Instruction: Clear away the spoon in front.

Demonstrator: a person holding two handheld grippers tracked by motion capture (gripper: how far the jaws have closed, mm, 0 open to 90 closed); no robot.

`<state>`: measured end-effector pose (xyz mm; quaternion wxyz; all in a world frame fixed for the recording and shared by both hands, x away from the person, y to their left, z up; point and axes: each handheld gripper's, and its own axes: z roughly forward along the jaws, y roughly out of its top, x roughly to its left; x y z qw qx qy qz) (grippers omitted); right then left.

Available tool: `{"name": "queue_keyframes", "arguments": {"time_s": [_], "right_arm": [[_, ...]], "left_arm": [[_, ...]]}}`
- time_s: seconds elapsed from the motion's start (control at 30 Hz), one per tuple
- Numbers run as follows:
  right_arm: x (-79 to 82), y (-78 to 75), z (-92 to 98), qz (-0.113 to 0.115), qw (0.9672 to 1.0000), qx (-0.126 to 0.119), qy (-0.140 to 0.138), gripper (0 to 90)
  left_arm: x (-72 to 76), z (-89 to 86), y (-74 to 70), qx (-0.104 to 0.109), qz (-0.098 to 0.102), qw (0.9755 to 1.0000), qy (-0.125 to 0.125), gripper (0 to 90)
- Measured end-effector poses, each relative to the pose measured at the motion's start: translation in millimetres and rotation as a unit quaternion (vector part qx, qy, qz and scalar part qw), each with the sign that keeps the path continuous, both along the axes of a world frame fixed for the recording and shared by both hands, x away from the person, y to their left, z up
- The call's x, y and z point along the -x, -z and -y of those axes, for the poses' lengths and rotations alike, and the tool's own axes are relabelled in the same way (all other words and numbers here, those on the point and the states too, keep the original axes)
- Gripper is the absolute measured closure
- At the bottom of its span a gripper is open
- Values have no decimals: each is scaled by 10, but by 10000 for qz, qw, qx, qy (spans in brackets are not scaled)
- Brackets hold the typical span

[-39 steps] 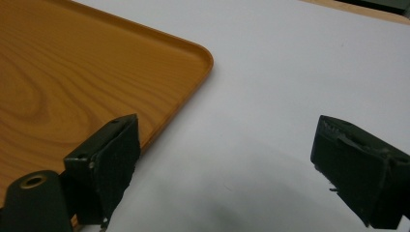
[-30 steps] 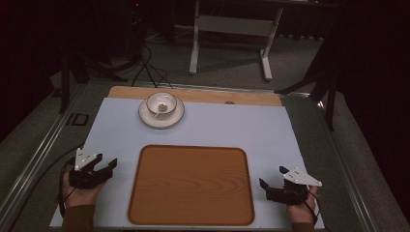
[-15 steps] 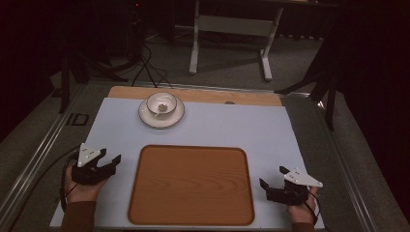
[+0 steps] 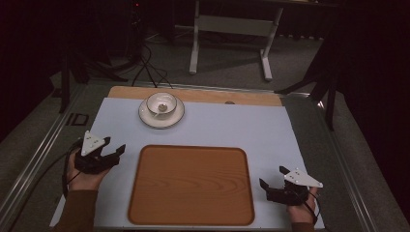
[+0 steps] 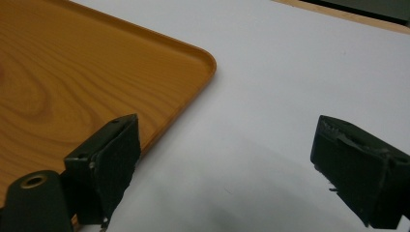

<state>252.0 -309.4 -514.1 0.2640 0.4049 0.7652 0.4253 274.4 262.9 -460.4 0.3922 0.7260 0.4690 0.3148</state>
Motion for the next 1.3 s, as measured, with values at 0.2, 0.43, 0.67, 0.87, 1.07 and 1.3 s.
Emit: {"name": "queue_keyframes", "arguments": {"time_s": [0.2,0.43,0.67,0.87,1.07,1.3], "right_arm": [[0,2,-1,4,10000,-5,-19,105],[-1,2,3,10,10000,-15,-21,105],[-1,3,2,15,10000,-11,-33,105],[1,2,-1,18,10000,-13,-50,105],[-2,4,-3,9,10000,-2,-53,105],[-2,4,-2,13,10000,-11,-55,105]], "left_arm": [[-122,125,-109,-140,63,9997,191,403],[-235,217,-177,-237,97,9992,312,408],[-350,271,-228,-205,124,9991,352,411],[-428,290,-249,-188,117,9991,365,414],[-487,300,-267,-187,114,9991,371,415],[-576,326,-312,-171,136,9990,399,417]]}}
